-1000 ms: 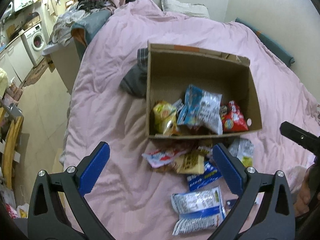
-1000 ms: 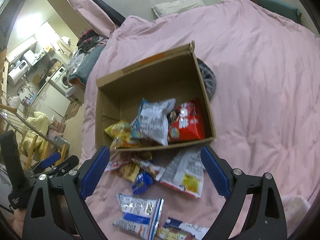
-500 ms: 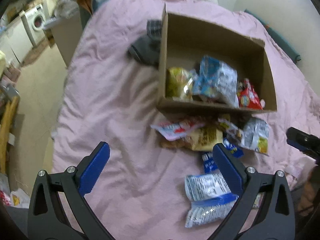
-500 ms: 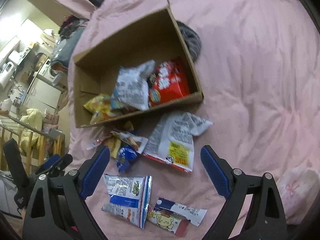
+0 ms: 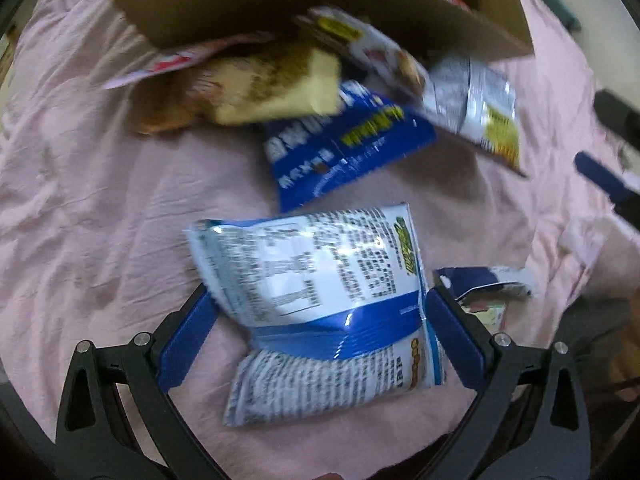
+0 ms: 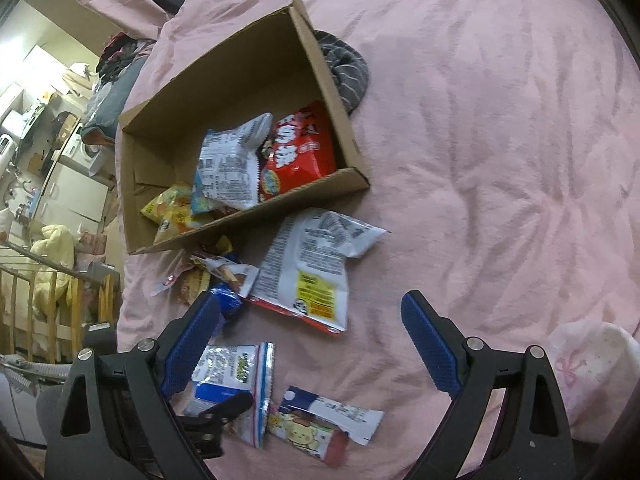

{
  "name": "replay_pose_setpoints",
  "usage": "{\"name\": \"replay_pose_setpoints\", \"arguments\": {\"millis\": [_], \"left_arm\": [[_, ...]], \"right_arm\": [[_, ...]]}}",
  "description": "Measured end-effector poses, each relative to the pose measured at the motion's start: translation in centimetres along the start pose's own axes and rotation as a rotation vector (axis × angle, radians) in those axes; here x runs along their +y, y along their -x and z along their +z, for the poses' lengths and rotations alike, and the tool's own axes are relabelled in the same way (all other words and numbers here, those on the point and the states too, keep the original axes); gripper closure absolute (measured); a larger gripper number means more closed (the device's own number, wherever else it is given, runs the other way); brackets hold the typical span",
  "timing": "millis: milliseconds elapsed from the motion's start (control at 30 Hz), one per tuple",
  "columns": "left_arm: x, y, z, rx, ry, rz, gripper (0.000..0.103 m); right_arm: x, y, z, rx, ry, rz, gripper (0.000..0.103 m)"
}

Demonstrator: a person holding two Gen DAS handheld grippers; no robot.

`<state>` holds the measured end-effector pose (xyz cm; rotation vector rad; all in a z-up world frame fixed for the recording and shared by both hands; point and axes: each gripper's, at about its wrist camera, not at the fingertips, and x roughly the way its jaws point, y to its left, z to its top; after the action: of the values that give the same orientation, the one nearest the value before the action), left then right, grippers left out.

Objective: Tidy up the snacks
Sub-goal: 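Withdraw both tools back toward the remaining snack pile, then grasp the white-and-blue printed bag with the left tool while the right tool grasps the white-red bag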

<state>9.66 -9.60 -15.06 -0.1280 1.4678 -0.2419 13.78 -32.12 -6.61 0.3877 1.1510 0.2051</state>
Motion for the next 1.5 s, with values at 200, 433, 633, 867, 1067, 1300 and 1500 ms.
{"name": "replay_pose_setpoints", "arguments": {"millis": [200,433,633,867,1067,1300,1500], "left_arm": [[-1.2,-0.7,-0.5,-0.007,-0.042,0.044,0.006],[-1.2,0.7,-0.9,-0.020,-0.056,0.034,0.044],[0.3,2.9,-1.1,-0.023,-0.010,0.003,0.046],[2.8,3.7,-2.3,-0.038,0.033,0.010,0.046],[4.2,4.8,-2.4,-0.062,0.035,0.023,0.046],[3.3,4.2,-2.3,-0.062,0.032,0.022,0.046],[3.6,4.8,-1.9,-0.085,0.041,0.047,0.046]], "right_arm": [[-1.5,0.0,0.1,0.013,-0.053,0.000,0.009],[-2.3,-2.7,0.8,0.085,-0.165,0.051,0.009],[-1.5,-6.0,1.9,0.128,-0.218,0.024,0.009],[-0.8,-9.6,2.8,0.172,-0.225,-0.006,0.019],[0.4,-11.5,2.5,0.214,-0.156,-0.013,0.047],[0.4,-9.5,1.5,0.174,-0.130,0.013,0.061],[-0.4,-7.3,1.1,0.145,-0.124,0.022,0.064]]}}
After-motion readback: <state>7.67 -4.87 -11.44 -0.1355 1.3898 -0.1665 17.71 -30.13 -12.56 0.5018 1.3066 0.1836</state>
